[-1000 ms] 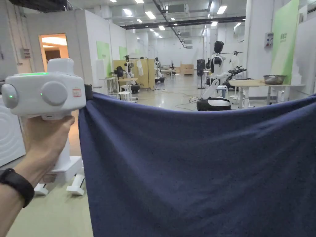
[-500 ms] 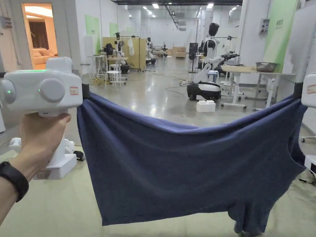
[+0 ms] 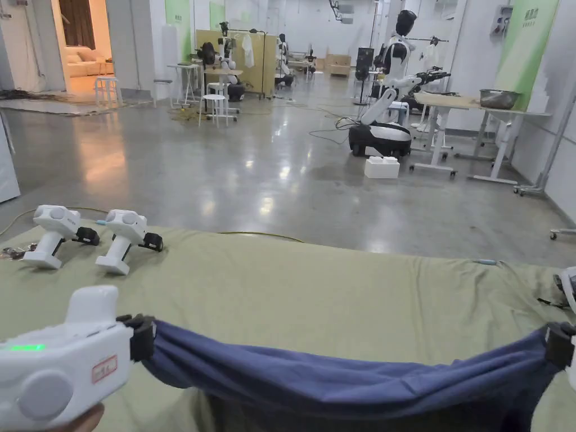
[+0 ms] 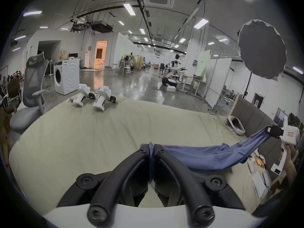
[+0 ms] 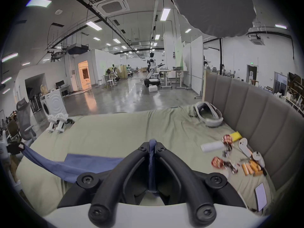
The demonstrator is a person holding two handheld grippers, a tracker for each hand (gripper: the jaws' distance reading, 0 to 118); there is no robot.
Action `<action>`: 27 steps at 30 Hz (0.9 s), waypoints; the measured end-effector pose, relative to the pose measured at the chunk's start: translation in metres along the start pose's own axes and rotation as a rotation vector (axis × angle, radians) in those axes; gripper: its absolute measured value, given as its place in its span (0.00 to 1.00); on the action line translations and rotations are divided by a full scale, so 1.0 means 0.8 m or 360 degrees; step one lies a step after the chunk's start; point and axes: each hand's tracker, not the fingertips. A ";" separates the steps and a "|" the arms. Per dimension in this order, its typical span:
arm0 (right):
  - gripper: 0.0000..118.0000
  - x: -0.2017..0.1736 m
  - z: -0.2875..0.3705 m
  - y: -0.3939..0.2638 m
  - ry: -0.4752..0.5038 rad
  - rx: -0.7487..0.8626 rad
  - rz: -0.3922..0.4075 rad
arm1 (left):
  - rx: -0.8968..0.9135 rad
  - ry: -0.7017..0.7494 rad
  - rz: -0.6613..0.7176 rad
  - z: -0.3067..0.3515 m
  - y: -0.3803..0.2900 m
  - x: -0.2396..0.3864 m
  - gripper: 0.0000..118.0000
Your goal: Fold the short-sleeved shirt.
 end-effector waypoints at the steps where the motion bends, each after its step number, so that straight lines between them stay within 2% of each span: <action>1: 0.04 0.007 0.020 -0.016 -0.0024 0.0004 -0.0041 | -0.0020 -0.0013 0.0012 0.023 -0.013 -0.006 0.06; 2: 0.04 0.017 0.044 -0.033 0.0015 -0.0032 -0.0071 | 0.0006 -0.0022 0.0058 0.051 -0.031 -0.016 0.06; 6: 0.04 0.041 0.126 -0.111 -0.0009 -0.0102 -0.0089 | -0.0079 -0.0044 0.0096 0.134 -0.095 -0.038 0.06; 9: 0.04 0.057 0.175 -0.174 -0.0036 -0.0241 -0.0225 | -0.0231 -0.0048 0.0094 0.166 -0.148 -0.046 0.06; 13: 0.04 0.069 0.213 -0.231 -0.0072 -0.0390 -0.0252 | -0.0415 -0.0052 0.0070 0.182 -0.201 -0.048 0.06; 14: 0.04 0.070 0.221 -0.245 -0.0061 -0.0417 -0.0260 | -0.0370 -0.0033 0.0074 0.194 -0.212 -0.047 0.06; 22: 0.04 0.078 0.221 -0.308 -0.0115 -0.0575 -0.0225 | -0.0538 -0.0004 0.0079 0.160 -0.256 -0.066 0.06; 25: 0.04 0.084 0.208 -0.321 -0.0113 -0.0732 -0.0246 | -0.0628 0.0009 0.0062 0.137 -0.273 -0.075 0.07; 27: 0.09 0.090 0.199 -0.330 -0.0103 -0.0821 -0.0261 | -0.0704 0.0036 0.0100 0.121 -0.279 -0.083 0.09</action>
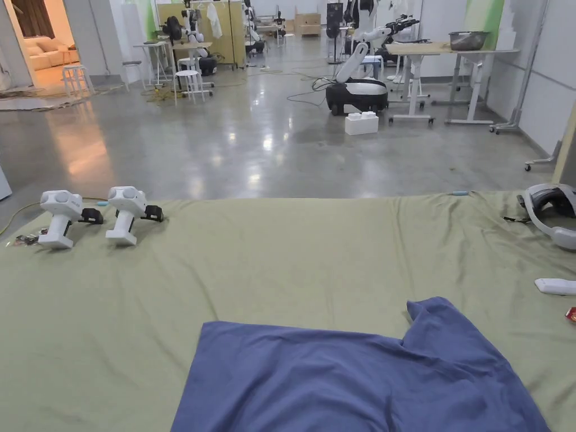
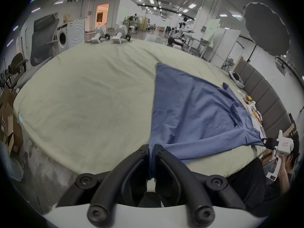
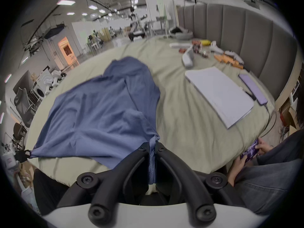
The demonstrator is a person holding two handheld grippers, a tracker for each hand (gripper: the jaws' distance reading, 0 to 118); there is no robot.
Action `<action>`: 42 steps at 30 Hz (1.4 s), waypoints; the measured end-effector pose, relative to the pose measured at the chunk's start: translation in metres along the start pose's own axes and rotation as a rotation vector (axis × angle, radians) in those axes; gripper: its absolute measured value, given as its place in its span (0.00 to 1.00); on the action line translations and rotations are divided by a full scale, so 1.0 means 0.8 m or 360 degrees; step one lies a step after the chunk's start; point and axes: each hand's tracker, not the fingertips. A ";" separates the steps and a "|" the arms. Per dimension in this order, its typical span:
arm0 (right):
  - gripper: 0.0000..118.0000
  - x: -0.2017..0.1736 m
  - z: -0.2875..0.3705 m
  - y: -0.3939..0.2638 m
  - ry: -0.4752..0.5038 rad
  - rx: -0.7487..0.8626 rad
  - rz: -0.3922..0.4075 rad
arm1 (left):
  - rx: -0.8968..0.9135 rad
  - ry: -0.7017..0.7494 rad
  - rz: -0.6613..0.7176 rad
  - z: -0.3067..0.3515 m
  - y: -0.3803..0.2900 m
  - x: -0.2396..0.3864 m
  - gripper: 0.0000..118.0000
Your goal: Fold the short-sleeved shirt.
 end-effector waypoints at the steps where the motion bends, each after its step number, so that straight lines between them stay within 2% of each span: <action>1: 0.28 0.001 -0.001 -0.005 -0.0023 -0.0010 0.0008 | -0.0001 -0.0009 0.0006 -0.002 0.000 -0.002 0.13; 2: 0.48 0.003 -0.006 -0.006 -0.0051 -0.0073 0.0021 | 0.0002 -0.0005 0.0016 -0.005 -0.004 -0.006 0.24; 3: 0.65 0.007 -0.009 -0.006 -0.0052 -0.0135 0.0029 | -0.0004 0.0007 0.0020 -0.007 -0.003 -0.007 0.52; 4: 0.75 0.011 -0.011 -0.007 -0.0045 -0.0170 0.0019 | -0.0024 -0.0001 0.0017 -0.010 -0.003 -0.008 0.86; 5: 0.75 0.013 -0.008 -0.010 -0.0036 -0.0154 0.0007 | -0.0041 -0.0029 0.0010 -0.012 -0.003 -0.010 0.92; 8: 0.75 0.016 0.015 -0.013 -0.0017 -0.0056 -0.0052 | 0.0077 -0.0054 0.0007 0.024 0.004 0.001 0.92; 10: 0.75 0.011 0.041 -0.010 0.0060 0.0088 -0.0079 | 0.0260 -0.0083 -0.0111 0.073 0.003 0.028 0.92; 13: 0.75 -0.011 0.093 0.007 0.0196 0.0389 -0.0101 | 0.0619 -0.0086 -0.0325 0.168 -0.003 0.087 0.93; 14: 0.75 -0.025 0.122 0.010 0.0242 0.0592 -0.0083 | 0.0782 -0.0088 -0.0381 0.208 -0.010 0.109 0.94; 16: 0.75 -0.049 0.171 0.012 0.0313 0.0929 -0.0018 | 0.0995 -0.0062 -0.0414 0.265 -0.017 0.141 0.95; 18: 0.75 -0.076 0.214 0.016 0.0381 0.1174 0.0111 | 0.1173 -0.0038 -0.0421 0.312 -0.024 0.168 0.95; 22: 0.78 -0.116 0.254 0.025 0.0405 0.1252 0.0340 | 0.1475 0.0144 -0.0405 0.359 -0.048 0.209 0.94; 24: 0.75 -0.133 0.264 0.025 0.0389 0.1210 0.0400 | 0.1534 0.0156 -0.0401 0.371 -0.054 0.217 0.90; 25: 0.60 -0.140 0.264 0.025 0.0367 0.1227 0.0445 | 0.1500 0.0148 -0.0397 0.374 -0.050 0.220 0.75; 26: 0.35 -0.148 0.265 0.023 0.0334 0.1223 0.0498 | 0.1484 0.0160 -0.0382 0.373 -0.044 0.221 0.51; 27: 0.06 -0.155 0.265 0.020 0.0265 0.1220 0.0528 | 0.1450 0.0155 -0.0365 0.372 -0.040 0.219 0.17; 28: 0.02 -0.159 0.264 0.014 0.0192 0.1262 0.0554 | 0.1428 0.0123 -0.0343 0.370 -0.038 0.214 0.01; 29: 0.02 -0.158 0.258 0.010 0.0271 0.1272 0.0562 | 0.1405 0.0070 -0.0327 0.371 -0.039 0.208 0.01; 31: 0.02 -0.163 0.256 0.011 0.0277 0.1180 0.0563 | 0.1350 0.0080 -0.0343 0.366 -0.035 0.209 0.00; 32: 0.02 -0.162 0.253 0.005 0.0278 0.1216 0.0565 | 0.1350 0.0113 -0.0345 0.363 -0.035 0.210 0.01; 36: 0.02 -0.165 0.253 -0.003 0.0194 0.1269 0.0634 | 0.1297 0.0084 -0.0346 0.355 -0.037 0.200 0.00; 37: 0.02 -0.172 0.255 -0.003 0.0106 0.1279 0.0672 | 0.1292 0.0067 -0.0345 0.355 -0.038 0.197 0.00; 38: 0.02 -0.172 0.255 -0.003 0.0124 0.1270 0.0698 | 0.1267 0.0053 -0.0361 0.352 -0.039 0.194 0.00; 40: 0.02 -0.169 0.250 -0.005 0.0141 0.1291 0.0651 | 0.1232 0.0088 -0.0367 0.343 -0.038 0.193 0.01; 41: 0.02 -0.168 0.246 0.000 0.0237 0.1204 0.0624 | 0.1214 0.0093 -0.0366 0.338 -0.038 0.191 0.00; 42: 0.02 -0.170 0.242 -0.002 0.0181 0.1232 0.0590 | 0.1179 0.0098 -0.0343 0.330 -0.036 0.186 0.00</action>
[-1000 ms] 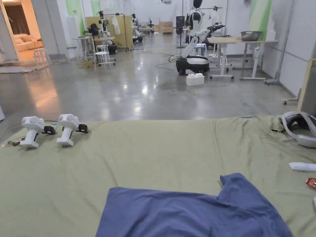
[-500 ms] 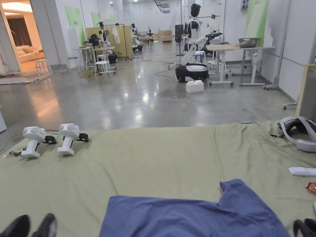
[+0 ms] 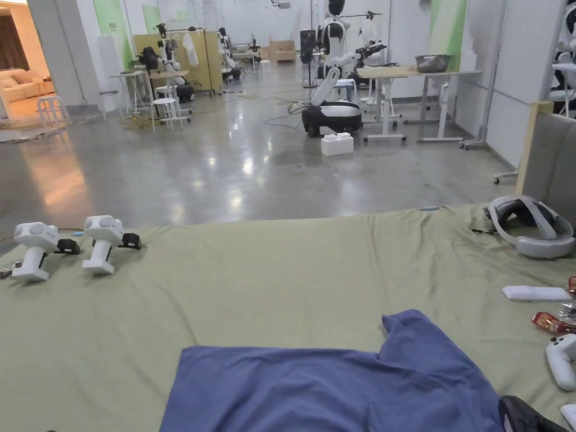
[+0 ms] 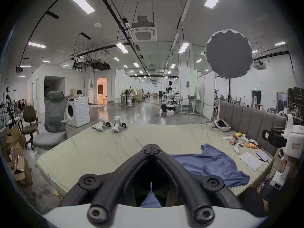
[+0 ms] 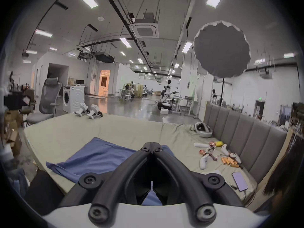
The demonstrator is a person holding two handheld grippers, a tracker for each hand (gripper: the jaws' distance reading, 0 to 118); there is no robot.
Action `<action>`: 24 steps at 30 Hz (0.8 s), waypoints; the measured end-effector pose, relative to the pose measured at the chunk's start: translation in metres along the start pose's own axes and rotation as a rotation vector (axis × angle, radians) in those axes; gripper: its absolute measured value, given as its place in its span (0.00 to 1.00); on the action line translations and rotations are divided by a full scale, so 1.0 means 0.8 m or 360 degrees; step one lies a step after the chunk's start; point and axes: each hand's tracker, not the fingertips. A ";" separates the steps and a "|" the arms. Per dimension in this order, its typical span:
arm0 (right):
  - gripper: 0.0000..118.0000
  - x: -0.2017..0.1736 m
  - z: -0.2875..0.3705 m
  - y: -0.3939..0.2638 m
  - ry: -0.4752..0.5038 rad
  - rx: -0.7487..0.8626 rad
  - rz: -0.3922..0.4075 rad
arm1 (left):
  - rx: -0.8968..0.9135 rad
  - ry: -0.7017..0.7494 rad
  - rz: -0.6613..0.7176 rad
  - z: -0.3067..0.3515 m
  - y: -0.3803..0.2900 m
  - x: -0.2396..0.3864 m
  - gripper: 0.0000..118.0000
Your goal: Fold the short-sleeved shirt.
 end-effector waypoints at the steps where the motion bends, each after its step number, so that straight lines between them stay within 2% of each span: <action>1: 0.02 -0.001 0.000 -0.002 -0.0006 0.0002 0.0013 | -0.0028 -0.0003 0.0014 -0.004 -0.003 -0.003 0.00; 5: 0.02 -0.006 0.000 -0.005 -0.0081 0.0043 0.0131 | -0.0139 0.0009 0.0062 -0.019 -0.018 -0.016 0.01; 9: 0.02 -0.004 -0.007 -0.006 -0.0105 -0.0022 0.0119 | -0.0185 0.0034 0.0047 -0.025 -0.028 -0.022 0.00; 10: 0.02 -0.007 -0.005 -0.009 -0.0163 0.0019 0.0153 | -0.0206 0.0041 0.0053 -0.030 -0.032 -0.025 0.01; 11: 0.02 -0.008 -0.005 -0.010 -0.0116 -0.0005 0.0211 | -0.0223 0.0042 0.0063 -0.035 -0.037 -0.028 0.01; 12: 0.02 -0.013 -0.003 -0.013 -0.0203 0.0036 0.0273 | -0.0243 0.0050 0.0080 -0.041 -0.043 -0.034 0.01; 13: 0.02 -0.016 -0.005 -0.013 -0.0141 0.0003 0.0306 | -0.0320 0.0058 0.0115 -0.054 -0.049 -0.042 0.01; 15: 0.02 -0.023 -0.003 -0.017 -0.0211 0.0039 0.0421 | -0.0397 0.0045 0.0193 -0.072 -0.062 -0.059 0.04; 16: 0.02 -0.023 -0.004 -0.017 -0.0140 -0.0003 0.0426 | -0.0473 0.0040 0.0250 -0.087 -0.072 -0.072 0.24; 17: 0.02 -0.022 -0.005 -0.017 -0.0138 -0.0011 0.0396 | -0.0584 0.0016 0.0308 -0.103 -0.083 -0.084 0.55; 18: 0.02 -0.022 -0.006 -0.019 -0.0119 -0.0021 0.0371 | -0.0731 -0.0001 0.0369 -0.128 -0.098 -0.097 0.77; 21: 0.02 -0.013 -0.012 -0.031 -0.0057 -0.0127 0.0262 | -0.0891 0.0089 0.0501 -0.171 -0.143 -0.130 0.76; 24: 0.02 -0.004 -0.017 -0.041 -0.0005 -0.0245 0.0147 | -0.1071 0.0154 0.0466 -0.224 -0.194 -0.146 0.75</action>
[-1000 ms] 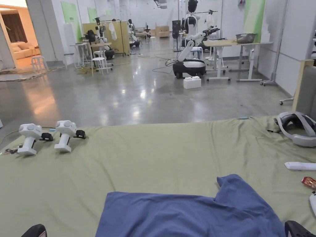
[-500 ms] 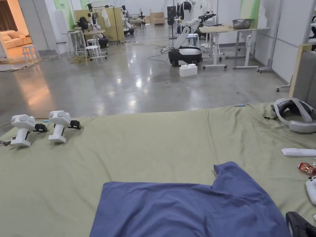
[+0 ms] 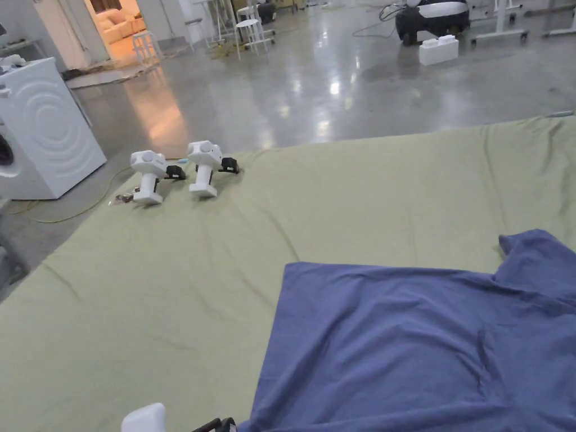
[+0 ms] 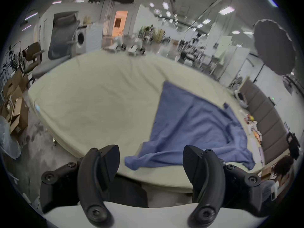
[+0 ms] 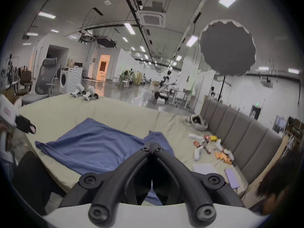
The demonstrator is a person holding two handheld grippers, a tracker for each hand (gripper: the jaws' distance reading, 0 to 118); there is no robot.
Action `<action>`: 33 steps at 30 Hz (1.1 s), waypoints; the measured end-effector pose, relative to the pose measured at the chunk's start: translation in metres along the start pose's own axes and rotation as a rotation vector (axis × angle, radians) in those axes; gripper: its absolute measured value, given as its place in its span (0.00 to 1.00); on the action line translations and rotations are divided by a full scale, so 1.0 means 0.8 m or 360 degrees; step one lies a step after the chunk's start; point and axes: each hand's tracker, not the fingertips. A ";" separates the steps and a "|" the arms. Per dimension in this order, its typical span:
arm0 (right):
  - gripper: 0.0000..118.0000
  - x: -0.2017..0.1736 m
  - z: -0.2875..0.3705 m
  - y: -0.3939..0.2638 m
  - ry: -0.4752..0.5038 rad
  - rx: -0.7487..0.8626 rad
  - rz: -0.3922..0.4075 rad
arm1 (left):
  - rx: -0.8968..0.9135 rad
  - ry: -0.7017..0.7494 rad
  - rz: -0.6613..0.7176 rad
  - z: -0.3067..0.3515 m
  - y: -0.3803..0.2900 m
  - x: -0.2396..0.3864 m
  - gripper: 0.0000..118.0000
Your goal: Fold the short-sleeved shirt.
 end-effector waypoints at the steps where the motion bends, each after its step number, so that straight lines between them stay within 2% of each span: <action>1: 0.02 0.003 -0.002 -0.005 0.0010 -0.0027 -0.0027 | -0.0083 0.0017 -0.0030 -0.026 -0.001 -0.001 0.75; 6: 0.02 0.017 -0.004 -0.022 -0.0010 -0.0140 -0.0108 | -0.0268 0.0037 -0.0199 -0.102 -0.015 0.013 0.75; 8: 0.02 0.024 -0.003 -0.028 0.0001 -0.0170 -0.0166 | -0.0293 0.0041 -0.0295 -0.117 -0.022 0.027 0.71; 9: 0.02 0.027 -0.004 -0.030 -0.0008 -0.0183 -0.0189 | -0.0292 0.0044 -0.0318 -0.118 -0.025 0.034 0.62; 10: 0.02 0.029 -0.005 -0.032 -0.0016 -0.0198 -0.0209 | -0.0293 0.0046 -0.0355 -0.121 -0.027 0.041 0.45; 12: 0.02 0.033 -0.007 -0.031 -0.0024 -0.0224 -0.0237 | -0.0315 -0.0001 -0.0429 -0.128 -0.032 0.054 0.38; 15: 0.02 0.039 -0.012 -0.039 -0.0032 -0.0264 -0.0263 | -0.0355 0.0059 -0.0612 -0.144 -0.044 0.083 0.29; 19: 0.02 0.051 -0.019 -0.052 -0.0053 -0.0326 -0.0293 | -0.0411 0.0038 -0.0656 -0.155 -0.048 0.095 0.10; 21: 0.02 0.065 -0.025 -0.062 -0.0080 -0.0370 -0.0336 | -0.0454 0.0081 -0.0848 -0.163 -0.064 0.116 0.09; 22: 0.08 0.074 -0.031 -0.066 -0.0097 -0.0400 -0.0367 | -0.0476 0.0092 -0.0909 -0.168 -0.070 0.123 0.09; 23: 0.25 0.085 -0.041 -0.070 -0.0086 -0.0467 -0.0448 | -0.0500 0.0109 -0.0945 -0.173 -0.071 0.129 0.09; 25: 0.73 0.111 -0.071 -0.083 -0.0018 -0.0661 -0.0575 | -0.0536 0.0127 -0.0959 -0.180 -0.071 0.134 0.09; 29: 0.75 0.130 -0.135 -0.110 0.0021 -0.0822 -0.0400 | -0.0567 0.0090 -0.0887 -0.180 -0.057 0.124 0.09; 31: 0.75 0.139 -0.168 -0.121 0.0085 -0.0889 -0.0440 | -0.0564 0.0075 -0.0864 -0.179 -0.055 0.119 0.09; 33: 0.75 0.145 -0.204 -0.130 0.0115 -0.0925 -0.0424 | -0.0569 0.0067 -0.0847 -0.170 -0.053 0.126 0.09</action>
